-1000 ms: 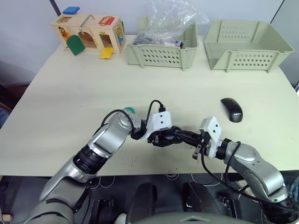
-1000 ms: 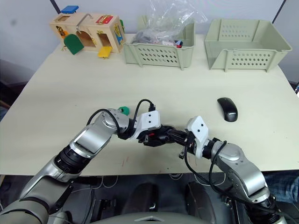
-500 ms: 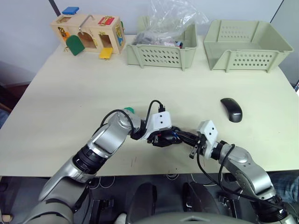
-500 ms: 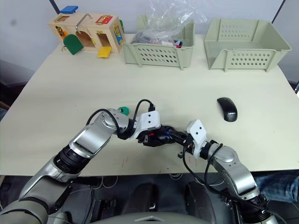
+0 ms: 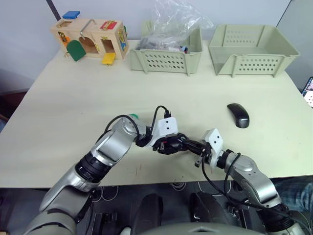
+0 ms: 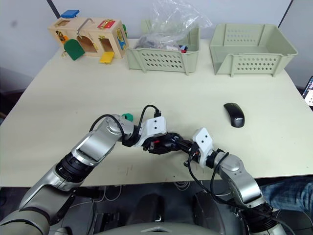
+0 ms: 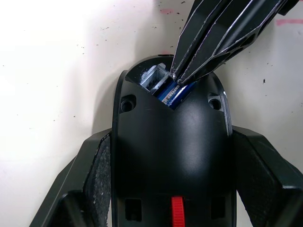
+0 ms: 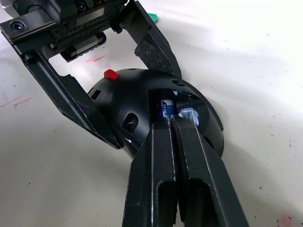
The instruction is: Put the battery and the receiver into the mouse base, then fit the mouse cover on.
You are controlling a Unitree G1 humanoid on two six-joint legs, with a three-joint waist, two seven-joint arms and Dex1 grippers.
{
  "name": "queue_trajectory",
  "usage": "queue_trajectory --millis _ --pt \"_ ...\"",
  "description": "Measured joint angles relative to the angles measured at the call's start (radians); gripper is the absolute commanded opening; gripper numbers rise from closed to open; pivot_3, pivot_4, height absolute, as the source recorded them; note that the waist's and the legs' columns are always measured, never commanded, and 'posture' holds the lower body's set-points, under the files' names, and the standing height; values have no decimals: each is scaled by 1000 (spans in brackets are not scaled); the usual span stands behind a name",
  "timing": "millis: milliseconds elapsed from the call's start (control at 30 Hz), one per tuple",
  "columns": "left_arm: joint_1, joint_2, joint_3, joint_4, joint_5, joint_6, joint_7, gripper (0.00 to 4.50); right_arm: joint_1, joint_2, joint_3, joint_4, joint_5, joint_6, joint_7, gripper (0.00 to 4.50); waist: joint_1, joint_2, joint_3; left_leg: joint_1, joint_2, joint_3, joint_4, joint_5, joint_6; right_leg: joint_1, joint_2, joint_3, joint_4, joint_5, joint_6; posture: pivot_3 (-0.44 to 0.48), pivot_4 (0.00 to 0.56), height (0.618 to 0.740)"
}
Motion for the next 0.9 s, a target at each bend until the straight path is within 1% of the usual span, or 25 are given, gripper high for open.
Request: queue_trajectory --millis 167,300,367,433,467,533,567,633,667,700,733,767,800,833,900 --pt "2 0 0 0 0 2 1 2926 -7 -7 6 0 -2 3 1 54 0 0 -2 0 0 0 0 0 0 0 0 0 0 0 -1 0 150 740" --pt "2 -3 0 -4 -3 2 1 2926 14 -12 -34 -40 29 9 1 54 3 2 -1 -2 0 0 0 0 0 -1 0 0 0 1 0 0 150 740" --pt "1 -3 0 -8 -3 2 0 2926 24 -53 -59 -76 45 42 7 54 4 2 0 -3 0 1 0 0 0 -2 0 1 0 1 -1 0 150 740" --pt "1 -4 0 -9 -4 1 0 2926 39 -90 -123 -119 121 84 44 54 6 3 1 -4 0 1 0 0 0 -2 -1 1 -1 1 -1 0 150 740" --pt "0 -3 -1 -9 -4 1 -1 2926 40 -158 -178 -169 190 126 89 54 6 3 1 -4 -1 1 0 0 0 -2 -1 1 -1 1 -1 0 150 740" --pt "-1 -4 -1 -8 -4 1 -2 2926 42 -199 -221 -197 225 148 118 552 7 3 1 -4 -1 0 0 0 0 -2 0 0 -1 1 -1 0 150 740" --pt "-1 -6 -2 -8 -4 1 -2 2926 51 -245 -242 -218 247 154 151 851 8 4 2 -4 -1 0 0 0 0 -2 0 0 -1 1 -1 0 150 740" --pt "-1 -4 -2 -7 -3 1 -3 2926 70 -285 -290 -241 272 151 194 1843 10 4 2 -4 0 -1 0 0 0 -2 0 -1 -1 0 0 0 150 740" --pt "-4 -7 -3 -7 -3 0 -3 2926 86 -306 -304 -251 283 151 213 2260 12 5 3 -4 0 0 0 0 0 -2 0 -1 -1 0 0 0 150 740" --pt "-6 -11 -8 -6 -4 -2 -3 2926 127 -366 -328 -270 298 151 257 2737 17 8 4 -4 -1 0 0 0 0 -2 -1 0 -1 0 0 0 150 740" --pt "-7 -12 -9 -5 -4 -6 -4 2926 175 -431 -381 -278 312 152 307 3216 21 8 4 -4 -1 1 0 0 0 -2 -1 0 -1 0 0 0 150 740" --pt "-7 -12 -9 -5 -4 -6 -4 2926 181 -441 -393 -278 314 152 314 3451 26 7 5 -5 -1 1 0 0 0 -2 -1 0 -2 0 0 0 150 740" --pt "-8 -12 -9 -2 -4 -8 -6 2926 214 -479 -464 -279 329 141 354 4023 27 6 5 -5 -1 1 1 0 0 -2 -1 0 -2 0 0 0 150 740" --pt "-9 -10 -9 -2 -4 -8 -7 2926 222 -489 -489 -279 331 136 365 4469 27 6 5 -4 -1 1 1 0 0 -2 -1 1 -2 0 0 0 150 740" --pt "-10 -11 -9 1 -3 -8 -7 2926 250 -507 -555 -280 353 118 401 4469 27 6 5 -4 -1 0 1 0 0 -2 0 0 -2 -1 2 0 150 740"
